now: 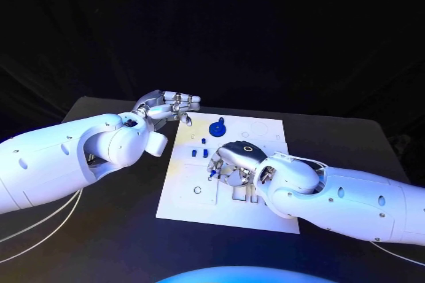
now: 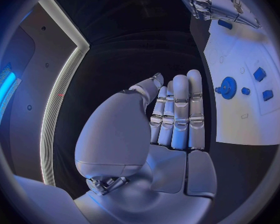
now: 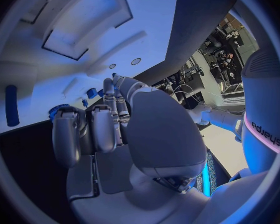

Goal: Assemble the parts on the task board

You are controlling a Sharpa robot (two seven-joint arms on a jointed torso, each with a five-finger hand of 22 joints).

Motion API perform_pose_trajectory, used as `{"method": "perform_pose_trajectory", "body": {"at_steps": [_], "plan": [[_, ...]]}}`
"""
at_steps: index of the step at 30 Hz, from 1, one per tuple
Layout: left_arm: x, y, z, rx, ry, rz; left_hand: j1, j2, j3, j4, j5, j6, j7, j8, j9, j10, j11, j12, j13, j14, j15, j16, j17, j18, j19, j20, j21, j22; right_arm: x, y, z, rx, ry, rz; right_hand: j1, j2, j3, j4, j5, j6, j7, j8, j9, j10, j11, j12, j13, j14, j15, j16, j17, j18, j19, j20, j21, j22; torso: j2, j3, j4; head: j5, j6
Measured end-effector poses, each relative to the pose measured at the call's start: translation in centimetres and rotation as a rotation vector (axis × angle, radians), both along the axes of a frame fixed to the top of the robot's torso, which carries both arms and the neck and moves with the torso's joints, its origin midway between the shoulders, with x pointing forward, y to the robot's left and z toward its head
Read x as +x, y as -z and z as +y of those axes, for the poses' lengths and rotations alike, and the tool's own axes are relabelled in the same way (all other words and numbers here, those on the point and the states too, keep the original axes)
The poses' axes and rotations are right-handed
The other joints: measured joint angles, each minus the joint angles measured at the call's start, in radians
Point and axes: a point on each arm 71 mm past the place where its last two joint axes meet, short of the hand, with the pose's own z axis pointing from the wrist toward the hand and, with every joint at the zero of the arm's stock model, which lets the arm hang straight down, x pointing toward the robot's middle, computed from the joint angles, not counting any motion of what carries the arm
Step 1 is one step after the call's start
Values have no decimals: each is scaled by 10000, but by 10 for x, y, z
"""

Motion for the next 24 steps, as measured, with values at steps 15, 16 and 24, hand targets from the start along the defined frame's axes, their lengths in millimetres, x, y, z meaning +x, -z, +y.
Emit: {"method": "perform_pose_trajectory", "body": {"at_steps": [15, 16, 24], "plan": [[0, 0, -1, -3, 82, 44, 39, 39, 0, 0, 0, 0, 0, 0, 1, -35, 36, 0, 0, -2, 2, 0, -10, 1, 36, 35, 0, -10, 1, 8, 3, -209, -41, 135, -41, -42, -1, 1, -2, 24, 27, -40, 15, 15, 16, -34, 4, 0, 0, 0, -12, 0, 0, 0, 0, -2, 0, 8, -4, 94, -76], [0, 0, -1, -3, 86, 46, 39, 39, 0, 0, 0, 0, 0, 0, 1, -35, 36, 0, 0, -2, 2, 0, -10, 0, 36, 35, 0, -10, 1, 8, 3, -220, -44, 127, -41, -42, -1, 1, -2, 24, 27, -40, 15, 15, 16, -34, 4, 0, 0, 0, -12, 0, 0, 0, 0, -2, 0, 8, -4, 94, -76], [0, 1, -1, -2, 123, 74, 39, 39, 0, 0, 0, 0, 0, 0, 1, -35, 35, 0, 0, -2, 2, 0, -10, 1, 36, 35, 0, -10, 3, 10, 5, -333, -60, -5, -84, 1, -2, 1, -3, 15, 34, -19, 11, 15, 17, -34, 3, 0, 0, 0, -12, 0, 0, 0, -39, -3, 0, 9, -4, 95, -115]]}}
